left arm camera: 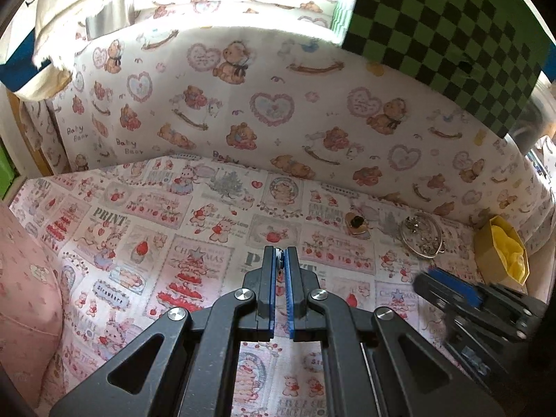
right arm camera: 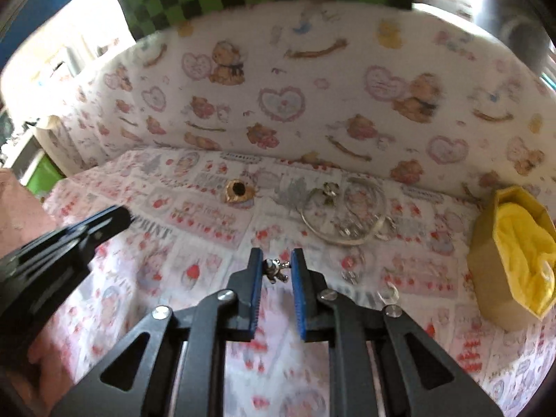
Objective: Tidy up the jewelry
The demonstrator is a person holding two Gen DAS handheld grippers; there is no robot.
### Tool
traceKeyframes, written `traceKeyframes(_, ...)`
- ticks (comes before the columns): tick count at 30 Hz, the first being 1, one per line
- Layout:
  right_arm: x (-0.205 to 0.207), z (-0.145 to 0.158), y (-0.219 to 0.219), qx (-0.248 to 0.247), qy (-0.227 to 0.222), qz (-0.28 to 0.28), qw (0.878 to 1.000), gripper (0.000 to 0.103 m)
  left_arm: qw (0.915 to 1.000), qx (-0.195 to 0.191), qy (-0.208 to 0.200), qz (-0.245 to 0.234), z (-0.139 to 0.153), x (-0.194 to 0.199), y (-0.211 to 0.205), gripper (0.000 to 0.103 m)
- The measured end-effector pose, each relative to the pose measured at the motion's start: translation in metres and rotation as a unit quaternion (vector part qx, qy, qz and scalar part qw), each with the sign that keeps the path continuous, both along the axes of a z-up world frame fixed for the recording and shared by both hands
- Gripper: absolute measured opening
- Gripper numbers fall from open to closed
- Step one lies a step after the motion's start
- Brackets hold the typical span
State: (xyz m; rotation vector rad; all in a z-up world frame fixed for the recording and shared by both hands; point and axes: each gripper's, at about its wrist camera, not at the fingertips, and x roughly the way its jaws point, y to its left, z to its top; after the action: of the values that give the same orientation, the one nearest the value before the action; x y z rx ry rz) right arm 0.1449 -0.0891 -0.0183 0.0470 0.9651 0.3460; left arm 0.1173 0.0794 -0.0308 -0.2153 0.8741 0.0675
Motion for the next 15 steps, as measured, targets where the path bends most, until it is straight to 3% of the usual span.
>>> traceKeyframes(8,-0.049,0.030,-0.066,0.092,-0.050,-0.006,0.994,0.015,0.9992,0.024,-0.027,-0.017,0.014,-0.011,-0.022,0.004)
traceKeyframes(12,-0.065,0.049,-0.095,0.103,-0.096,-0.017,0.990,0.015,0.9983,0.032,-0.039,-0.028,0.023,-0.018,-0.032,0.004)
traceKeyframes(15,-0.071,0.061,-0.118,0.123,-0.117,-0.029,0.985,0.015,0.9959,0.035,-0.073,-0.040,0.041,-0.033,-0.041,0.004)
